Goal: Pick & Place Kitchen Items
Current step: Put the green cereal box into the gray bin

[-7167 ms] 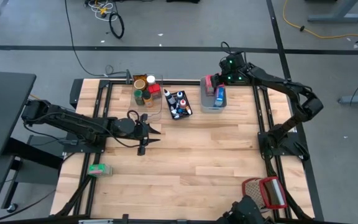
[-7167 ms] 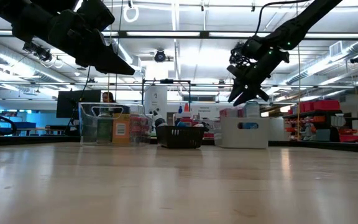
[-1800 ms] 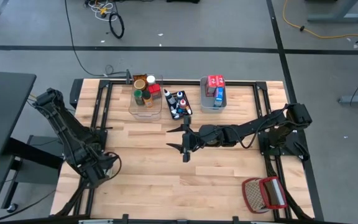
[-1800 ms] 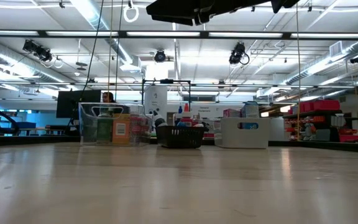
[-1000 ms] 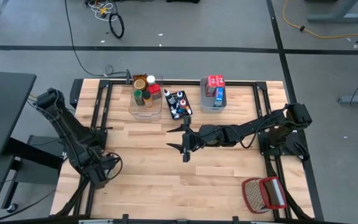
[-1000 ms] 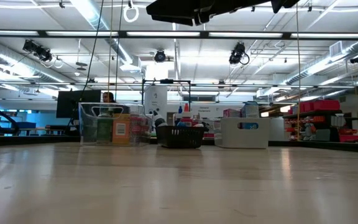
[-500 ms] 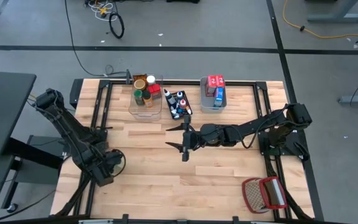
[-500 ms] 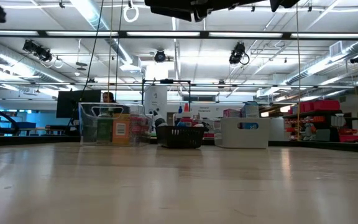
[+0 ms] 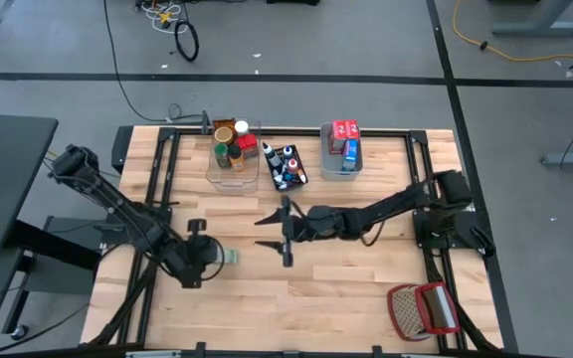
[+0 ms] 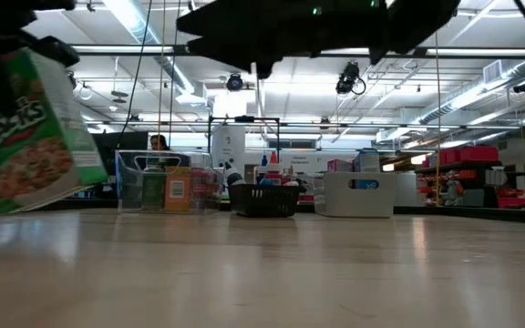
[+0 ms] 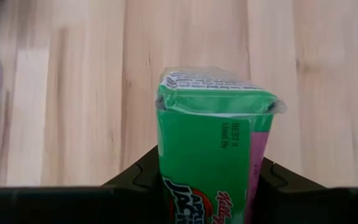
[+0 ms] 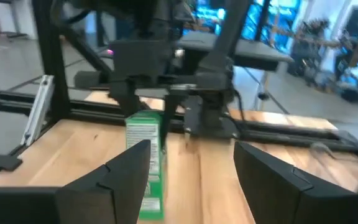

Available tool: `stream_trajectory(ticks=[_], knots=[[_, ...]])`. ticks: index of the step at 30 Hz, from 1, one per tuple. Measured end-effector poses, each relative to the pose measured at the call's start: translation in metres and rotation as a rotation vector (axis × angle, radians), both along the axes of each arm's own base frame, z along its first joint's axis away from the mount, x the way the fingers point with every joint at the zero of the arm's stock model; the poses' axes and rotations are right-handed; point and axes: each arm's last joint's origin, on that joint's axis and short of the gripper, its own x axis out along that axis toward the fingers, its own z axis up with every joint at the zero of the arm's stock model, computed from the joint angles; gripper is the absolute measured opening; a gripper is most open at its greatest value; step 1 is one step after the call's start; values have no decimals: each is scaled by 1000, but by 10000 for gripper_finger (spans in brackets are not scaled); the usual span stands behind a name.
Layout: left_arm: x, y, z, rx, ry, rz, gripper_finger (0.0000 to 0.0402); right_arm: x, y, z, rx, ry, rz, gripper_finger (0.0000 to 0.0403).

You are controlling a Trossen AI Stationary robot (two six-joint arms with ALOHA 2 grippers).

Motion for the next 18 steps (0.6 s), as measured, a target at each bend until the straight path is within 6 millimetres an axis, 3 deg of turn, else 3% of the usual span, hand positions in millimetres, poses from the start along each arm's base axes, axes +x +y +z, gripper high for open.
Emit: stream_trajectory(ticks=[5,9,12,18], knots=[[13,7,3,29,-48,-64,143,18,6,-16,0,-45,90,242],[22,14,4,57,-75,-96,143,38,15,-15,11,22,113,242],[27,19,6,65,-99,-101,143,47,18,-12,-27,94,33,245],[34,25,8,96,-125,-134,143,52,19,-6,6,120,31,269]])
